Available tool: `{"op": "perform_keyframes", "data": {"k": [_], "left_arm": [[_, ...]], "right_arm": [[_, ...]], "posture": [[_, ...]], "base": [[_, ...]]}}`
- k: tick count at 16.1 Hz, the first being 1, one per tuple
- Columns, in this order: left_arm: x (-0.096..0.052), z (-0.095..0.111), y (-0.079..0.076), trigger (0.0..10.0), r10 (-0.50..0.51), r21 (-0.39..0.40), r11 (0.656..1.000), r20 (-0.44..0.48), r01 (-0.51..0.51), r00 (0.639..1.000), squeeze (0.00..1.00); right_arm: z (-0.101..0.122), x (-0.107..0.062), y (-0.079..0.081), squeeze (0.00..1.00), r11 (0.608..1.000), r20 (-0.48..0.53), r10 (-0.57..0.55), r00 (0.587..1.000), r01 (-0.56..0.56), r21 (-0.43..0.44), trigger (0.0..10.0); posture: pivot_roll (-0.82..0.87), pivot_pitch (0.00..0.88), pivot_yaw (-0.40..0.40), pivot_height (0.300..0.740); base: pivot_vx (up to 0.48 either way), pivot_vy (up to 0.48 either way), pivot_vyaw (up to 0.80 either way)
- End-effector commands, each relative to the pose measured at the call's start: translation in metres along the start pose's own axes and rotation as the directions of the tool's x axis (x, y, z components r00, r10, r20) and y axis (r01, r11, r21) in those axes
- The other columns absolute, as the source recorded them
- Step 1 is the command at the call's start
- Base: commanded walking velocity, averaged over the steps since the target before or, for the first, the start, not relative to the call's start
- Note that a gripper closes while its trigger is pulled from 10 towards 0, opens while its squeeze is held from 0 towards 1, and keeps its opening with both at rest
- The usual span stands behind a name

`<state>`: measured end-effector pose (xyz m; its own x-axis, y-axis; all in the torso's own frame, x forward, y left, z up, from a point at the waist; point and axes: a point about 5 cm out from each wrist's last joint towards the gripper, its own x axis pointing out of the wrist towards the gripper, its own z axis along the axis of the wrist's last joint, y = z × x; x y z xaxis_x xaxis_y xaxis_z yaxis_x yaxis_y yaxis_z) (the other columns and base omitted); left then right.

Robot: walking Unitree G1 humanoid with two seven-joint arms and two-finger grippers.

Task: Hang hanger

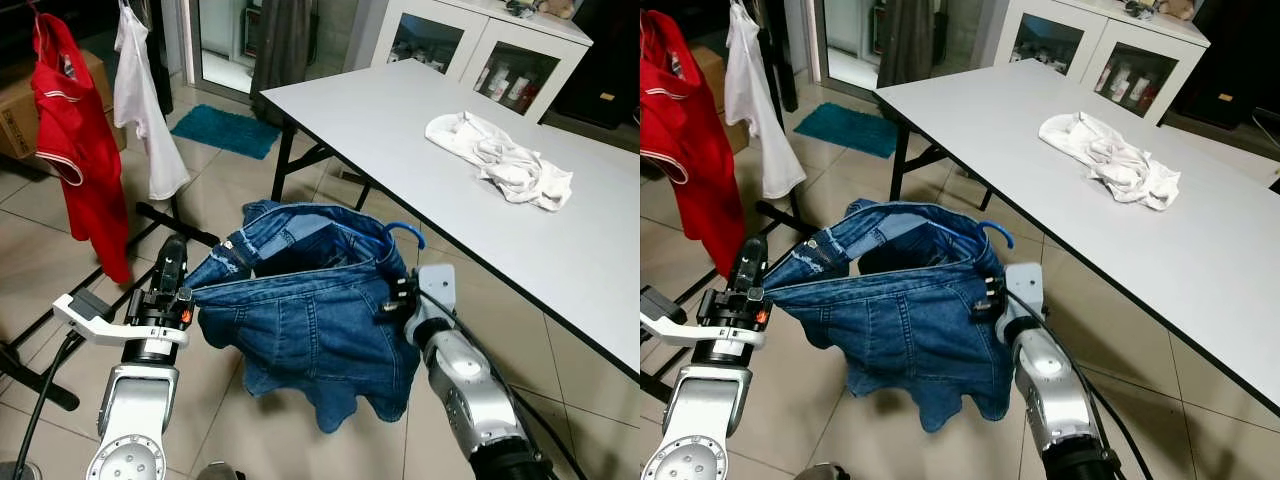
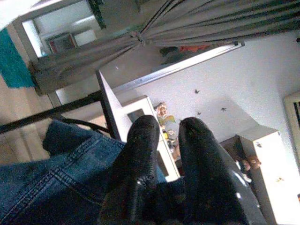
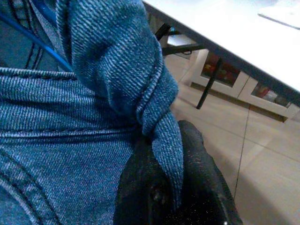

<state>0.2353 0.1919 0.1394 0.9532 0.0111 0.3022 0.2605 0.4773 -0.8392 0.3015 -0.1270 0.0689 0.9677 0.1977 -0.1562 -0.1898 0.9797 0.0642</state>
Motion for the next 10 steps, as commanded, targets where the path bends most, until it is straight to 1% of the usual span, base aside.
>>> {"op": "perform_keyframes", "data": {"k": [1,4,5,6,8,9,10], "left_arm": [[-0.002,0.018,-0.002,10.0,-0.018,0.001,1.000,0.073,0.017,0.997,1.00],[-0.005,0.015,-0.010,10.0,-0.068,-0.019,0.997,0.038,0.069,0.997,1.00],[-0.006,0.013,-0.012,10.0,-0.084,0.005,0.996,0.015,0.084,0.996,1.00],[-0.006,0.013,-0.012,10.0,-0.084,0.005,0.996,0.015,0.084,0.996,1.00],[-0.006,0.007,-0.016,10.0,-0.115,0.085,0.989,-0.083,0.122,0.990,1.00],[-0.007,0.004,-0.012,10.0,-0.088,0.181,0.977,-0.151,0.115,0.985,1.00],[-0.007,0.000,-0.007,10.0,-0.055,0.275,0.955,-0.210,0.113,0.976,1.00]], "right_arm": [[-0.007,-0.009,-0.041,0.00,0.982,-0.044,-0.180,0.983,0.182,0.052,0.0],[-0.008,-0.010,-0.041,0.00,0.979,-0.056,-0.189,0.980,0.193,0.070,0.0],[-0.009,-0.010,-0.042,0.00,0.976,-0.061,-0.196,0.979,0.201,0.080,0.0],[-0.009,-0.010,-0.042,0.00,0.976,-0.061,-0.196,0.979,0.201,0.080,0.0],[-0.008,-0.009,-0.043,0.00,0.975,-0.064,-0.198,0.978,0.203,0.086,0.0],[-0.008,-0.009,-0.043,0.00,0.978,-0.066,-0.188,0.980,0.194,0.084,0.0],[-0.007,-0.008,-0.041,0.00,0.981,-0.065,-0.172,0.983,0.177,0.077,0.0]], "posture": [[0.22,0.074,-0.123,0.740],[0.22,0.074,-0.119,0.740],[0.22,0.075,-0.119,0.740],[0.22,0.075,-0.119,0.740],[0.22,0.075,-0.123,0.740],[0.22,0.075,-0.123,0.740],[0.22,0.075,-0.123,0.740]], "base": [[0.000,0.000,0.00],[0.000,0.000,0.00],[0.000,0.000,0.00],[0.000,0.000,0.00],[0.000,0.000,0.00],[0.000,0.000,0.00],[0.000,0.000,0.00]]}}
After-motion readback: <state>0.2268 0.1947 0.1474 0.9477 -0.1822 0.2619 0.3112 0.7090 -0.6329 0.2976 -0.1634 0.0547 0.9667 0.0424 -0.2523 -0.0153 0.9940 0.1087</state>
